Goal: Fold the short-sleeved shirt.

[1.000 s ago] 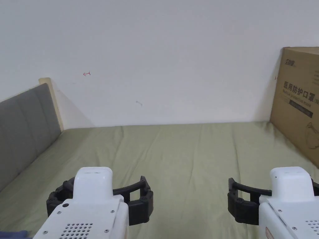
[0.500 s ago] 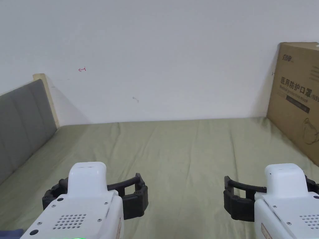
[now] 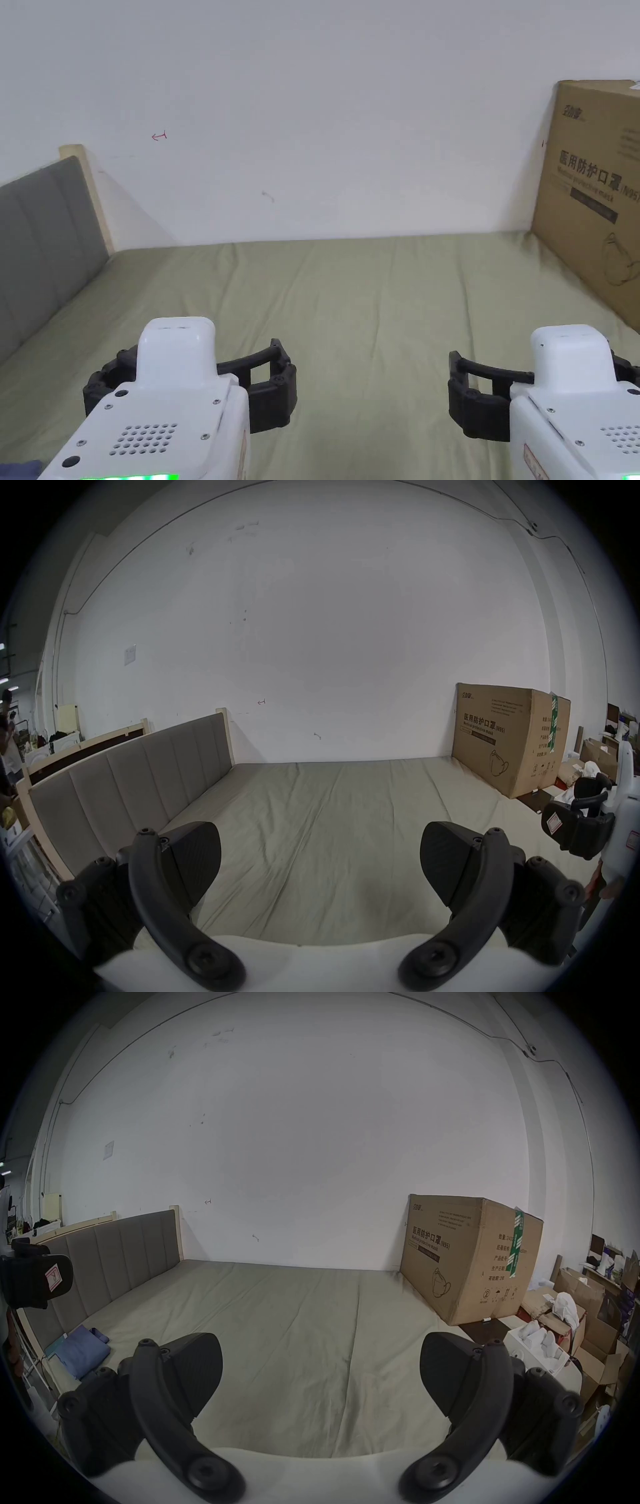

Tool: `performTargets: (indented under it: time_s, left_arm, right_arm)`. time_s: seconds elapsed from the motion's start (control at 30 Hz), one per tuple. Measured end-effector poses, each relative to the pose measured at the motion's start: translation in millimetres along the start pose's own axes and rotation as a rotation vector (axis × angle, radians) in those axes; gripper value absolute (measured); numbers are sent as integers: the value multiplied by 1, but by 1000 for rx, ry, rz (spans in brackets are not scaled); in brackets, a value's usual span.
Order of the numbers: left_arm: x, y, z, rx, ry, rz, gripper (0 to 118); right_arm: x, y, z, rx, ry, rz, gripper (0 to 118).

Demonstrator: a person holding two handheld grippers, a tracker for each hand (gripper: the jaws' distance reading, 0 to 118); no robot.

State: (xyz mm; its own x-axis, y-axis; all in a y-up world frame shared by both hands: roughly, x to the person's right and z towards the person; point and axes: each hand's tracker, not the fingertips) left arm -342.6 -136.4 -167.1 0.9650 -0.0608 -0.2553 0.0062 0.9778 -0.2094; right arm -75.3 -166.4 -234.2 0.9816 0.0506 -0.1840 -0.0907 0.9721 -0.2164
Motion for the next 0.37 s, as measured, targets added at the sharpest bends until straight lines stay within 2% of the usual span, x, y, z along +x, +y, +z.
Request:
performTargets:
  time_s: [0.07,0.17,0.37]
  left_arm:
    - [2,1,1,5,5,-6,116]
    - [-3,1,3,25,-62,32,116]
    - [-1,3,2,24,-30,21,116]
  right_arm:
    - [0,0,0,-3,2,-1,115]
    - [1,0,0,0,-6,4,115]
    - [2,0,1,-2,-4,0,115]
